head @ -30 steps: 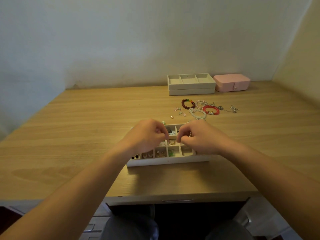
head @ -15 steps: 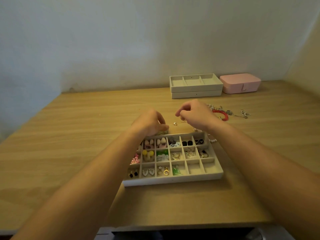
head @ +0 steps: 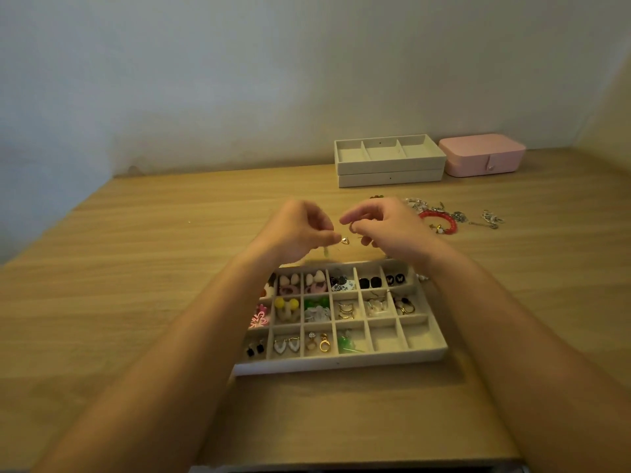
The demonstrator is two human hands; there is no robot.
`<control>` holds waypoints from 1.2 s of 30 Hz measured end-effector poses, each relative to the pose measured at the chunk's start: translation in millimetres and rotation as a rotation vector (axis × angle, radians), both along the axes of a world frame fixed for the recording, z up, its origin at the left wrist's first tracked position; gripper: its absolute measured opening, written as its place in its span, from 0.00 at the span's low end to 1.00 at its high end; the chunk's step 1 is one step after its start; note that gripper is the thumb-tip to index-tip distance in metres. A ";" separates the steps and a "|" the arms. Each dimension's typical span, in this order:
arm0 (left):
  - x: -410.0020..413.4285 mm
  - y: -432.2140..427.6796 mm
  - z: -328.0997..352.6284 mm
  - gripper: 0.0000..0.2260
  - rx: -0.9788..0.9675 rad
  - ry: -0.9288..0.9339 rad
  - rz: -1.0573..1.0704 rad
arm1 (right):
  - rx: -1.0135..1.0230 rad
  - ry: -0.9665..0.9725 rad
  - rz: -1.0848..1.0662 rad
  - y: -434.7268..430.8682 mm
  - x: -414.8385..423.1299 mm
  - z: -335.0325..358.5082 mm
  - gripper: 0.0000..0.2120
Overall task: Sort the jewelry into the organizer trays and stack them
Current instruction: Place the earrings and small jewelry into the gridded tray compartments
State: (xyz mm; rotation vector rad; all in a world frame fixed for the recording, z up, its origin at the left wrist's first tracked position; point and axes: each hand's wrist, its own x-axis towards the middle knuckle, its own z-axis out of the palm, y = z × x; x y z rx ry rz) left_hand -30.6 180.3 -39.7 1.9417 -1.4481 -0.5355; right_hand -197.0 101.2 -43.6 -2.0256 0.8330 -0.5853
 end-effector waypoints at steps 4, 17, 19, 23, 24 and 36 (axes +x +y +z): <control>-6.6 17.8 14.8 0.06 -0.175 0.325 0.046 | 0.098 -0.068 0.096 7.6 -6.4 -2.4 0.17; -24.2 42.1 13.2 0.08 -0.316 0.515 0.091 | 0.017 -0.297 0.097 28.3 -7.0 4.0 0.10; -23.9 43.9 12.4 0.08 -0.324 0.513 0.095 | 0.017 -0.294 0.109 29.2 -6.0 3.7 0.10; -24.2 47.0 9.7 0.07 -0.311 0.547 0.096 | 0.090 -0.302 0.093 29.7 -6.9 4.0 0.10; -24.3 47.9 9.5 0.06 -0.305 0.572 0.086 | 0.100 -0.308 0.079 28.9 -7.1 3.6 0.10; -26.4 48.5 6.1 0.07 -0.307 0.564 0.118 | 0.070 -0.288 0.033 27.5 -6.7 1.0 0.11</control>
